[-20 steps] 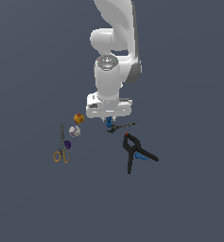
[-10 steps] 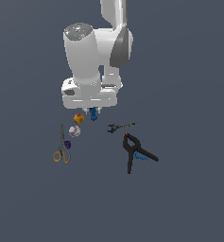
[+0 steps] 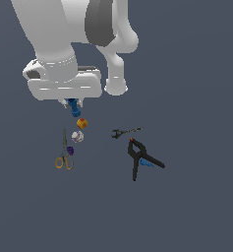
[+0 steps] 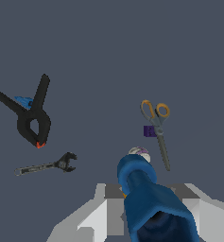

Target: Pick up a designated object from a clutter of objects.

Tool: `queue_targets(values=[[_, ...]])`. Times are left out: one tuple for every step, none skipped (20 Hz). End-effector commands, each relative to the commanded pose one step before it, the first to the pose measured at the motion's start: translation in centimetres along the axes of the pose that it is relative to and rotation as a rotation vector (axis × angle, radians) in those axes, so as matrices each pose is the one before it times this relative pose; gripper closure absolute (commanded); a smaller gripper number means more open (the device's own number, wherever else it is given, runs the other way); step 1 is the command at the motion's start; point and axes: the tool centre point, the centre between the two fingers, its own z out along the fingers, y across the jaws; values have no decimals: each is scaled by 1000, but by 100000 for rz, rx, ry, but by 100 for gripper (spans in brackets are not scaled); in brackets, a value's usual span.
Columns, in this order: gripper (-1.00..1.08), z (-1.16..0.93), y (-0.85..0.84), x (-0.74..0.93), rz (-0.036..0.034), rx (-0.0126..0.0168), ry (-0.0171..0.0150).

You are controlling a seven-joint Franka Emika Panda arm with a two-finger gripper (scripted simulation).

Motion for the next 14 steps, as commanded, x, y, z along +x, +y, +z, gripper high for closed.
queue_targets(values=[[108, -1750, 1369, 500, -97, -32, -117], [108, -579, 470, 187, 0, 0, 0], [108, -531, 432, 175, 0, 0, 0], [108, -492, 369, 169, -7, -67, -13], [108, -441, 361, 152, 0, 0, 0], [108, -400, 327, 141, 0, 0, 0], [108, -360, 295, 130, 0, 0, 0], [108, -323, 265, 119, 0, 0, 0], [108, -287, 236, 108, 0, 0, 0], [108, -252, 208, 97, 0, 0, 0], [108, -219, 181, 87, 0, 0, 0], [108, -188, 154, 75, 0, 0, 0], [108, -157, 129, 64, 0, 0, 0], [108, -127, 105, 53, 0, 0, 0]])
